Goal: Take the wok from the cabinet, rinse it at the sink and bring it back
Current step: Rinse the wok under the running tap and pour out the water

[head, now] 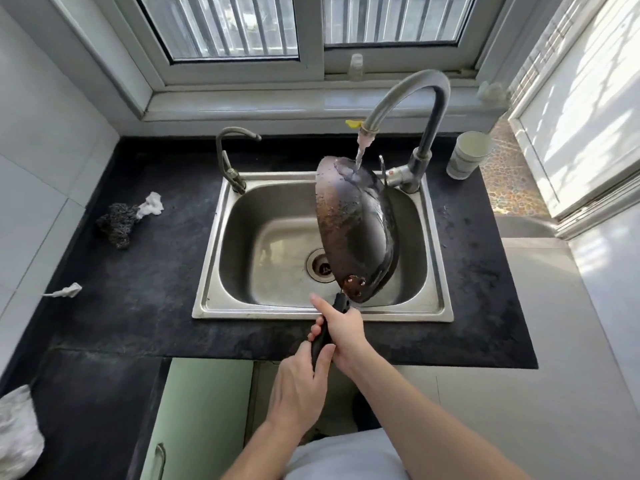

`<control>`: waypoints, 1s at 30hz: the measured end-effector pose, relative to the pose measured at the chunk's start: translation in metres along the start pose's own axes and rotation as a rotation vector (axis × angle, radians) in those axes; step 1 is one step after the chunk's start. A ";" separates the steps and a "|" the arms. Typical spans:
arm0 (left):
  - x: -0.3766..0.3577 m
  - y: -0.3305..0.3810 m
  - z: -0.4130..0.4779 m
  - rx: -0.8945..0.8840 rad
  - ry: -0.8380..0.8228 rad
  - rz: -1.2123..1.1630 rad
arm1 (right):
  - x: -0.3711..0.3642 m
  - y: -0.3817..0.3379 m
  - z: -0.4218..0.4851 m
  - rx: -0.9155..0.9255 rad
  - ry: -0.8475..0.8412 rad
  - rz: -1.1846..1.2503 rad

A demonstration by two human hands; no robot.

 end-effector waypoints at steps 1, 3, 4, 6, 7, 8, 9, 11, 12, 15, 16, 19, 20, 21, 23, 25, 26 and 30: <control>-0.001 0.002 0.001 -0.006 -0.002 0.020 | 0.006 -0.002 0.000 0.011 0.064 -0.003; -0.004 0.005 0.002 -0.003 -0.006 0.058 | 0.013 -0.003 0.002 0.030 0.127 0.004; -0.005 0.007 0.002 0.007 -0.011 0.064 | 0.014 -0.003 0.004 0.031 0.129 0.025; -0.010 0.005 0.001 0.045 -0.036 0.032 | 0.016 0.000 0.010 0.016 0.102 0.082; -0.014 0.002 0.001 0.073 -0.056 -0.004 | 0.015 0.002 0.012 0.013 0.078 0.111; -0.019 -0.001 0.002 0.108 -0.079 -0.060 | 0.015 0.003 0.013 0.018 0.050 0.137; -0.024 -0.005 0.003 0.158 -0.102 -0.142 | 0.014 0.004 0.014 0.025 0.025 0.156; -0.036 -0.013 -0.001 0.316 -0.158 -0.374 | 0.015 0.004 0.013 0.035 -0.015 0.161; -0.044 -0.014 -0.004 0.397 -0.204 -0.481 | 0.017 0.004 0.012 0.035 -0.030 0.160; -0.061 -0.012 -0.014 0.536 -0.300 -0.628 | 0.021 0.001 0.009 0.017 -0.054 0.165; -0.062 -0.009 -0.014 0.538 -0.296 -0.642 | 0.021 0.000 0.008 0.005 -0.058 0.165; -0.062 -0.006 -0.009 0.504 -0.229 -0.637 | 0.020 -0.003 0.008 -0.022 -0.059 0.165; -0.062 -0.005 -0.008 0.494 -0.213 -0.631 | 0.020 -0.003 0.007 -0.025 -0.061 0.161; -0.063 -0.004 -0.008 0.483 -0.203 -0.628 | 0.021 -0.004 0.007 -0.026 -0.065 0.151; -0.064 -0.004 -0.010 0.465 -0.192 -0.629 | 0.021 -0.002 0.006 -0.029 -0.079 0.124; -0.064 -0.005 -0.011 0.454 -0.184 -0.642 | 0.021 0.000 0.006 -0.031 -0.086 0.105; -0.065 -0.006 -0.011 0.455 -0.180 -0.652 | 0.022 0.000 0.006 -0.030 -0.087 0.096; -0.067 -0.012 -0.011 0.448 -0.153 -0.631 | 0.022 0.002 0.008 -0.026 -0.080 0.053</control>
Point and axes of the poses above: each hand's wrist, its own z-axis towards the middle knuckle, its own x-axis out of the back of the hand, y = z × x, the point moved 10 cm from there along z, towards the middle knuckle, and after that the axes turned 2 degrees about -y, right-handed, at the moved point
